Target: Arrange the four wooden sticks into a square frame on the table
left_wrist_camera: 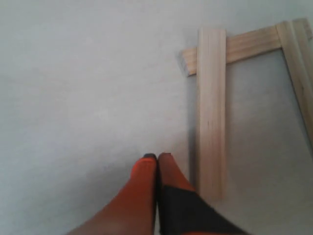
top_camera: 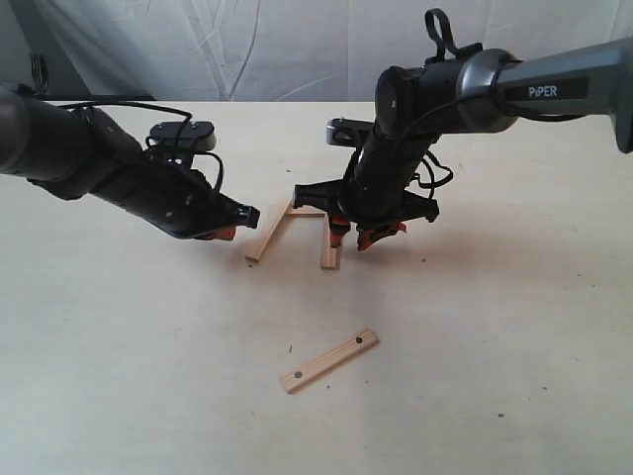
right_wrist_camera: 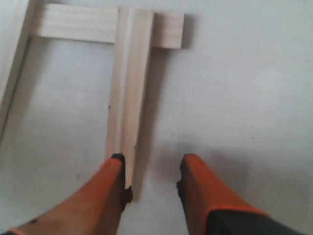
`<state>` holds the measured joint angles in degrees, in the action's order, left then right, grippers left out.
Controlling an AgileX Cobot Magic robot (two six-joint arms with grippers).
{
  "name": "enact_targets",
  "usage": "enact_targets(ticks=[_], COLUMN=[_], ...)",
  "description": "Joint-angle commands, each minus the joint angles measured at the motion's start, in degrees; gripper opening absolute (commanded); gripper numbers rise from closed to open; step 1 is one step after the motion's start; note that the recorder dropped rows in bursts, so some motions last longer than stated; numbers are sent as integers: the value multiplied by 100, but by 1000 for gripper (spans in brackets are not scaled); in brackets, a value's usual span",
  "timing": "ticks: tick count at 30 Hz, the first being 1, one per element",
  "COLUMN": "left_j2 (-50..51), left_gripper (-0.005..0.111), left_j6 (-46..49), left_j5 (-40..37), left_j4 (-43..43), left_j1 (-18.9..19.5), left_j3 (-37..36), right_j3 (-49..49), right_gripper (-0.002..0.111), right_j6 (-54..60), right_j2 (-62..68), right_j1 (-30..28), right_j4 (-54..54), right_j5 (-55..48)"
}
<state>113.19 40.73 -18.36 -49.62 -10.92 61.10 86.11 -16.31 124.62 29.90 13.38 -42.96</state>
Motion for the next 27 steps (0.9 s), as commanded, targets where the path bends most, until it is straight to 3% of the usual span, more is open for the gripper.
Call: enact_targets(ticks=[1, 27], left_j2=[135, 144], left_gripper=[0, 0], left_j6=[16, 62], left_j5=[-128, -346], left_j4=[-5, -223], left_j1=[-4, -4], left_j3=[-8, -8], right_j3=[-13, -13], right_gripper=[38, 38], right_j6=[24, 28], right_j2=[-21, 84], right_j1=[-14, -14], right_j4=[57, 36], right_j5=[5, 9])
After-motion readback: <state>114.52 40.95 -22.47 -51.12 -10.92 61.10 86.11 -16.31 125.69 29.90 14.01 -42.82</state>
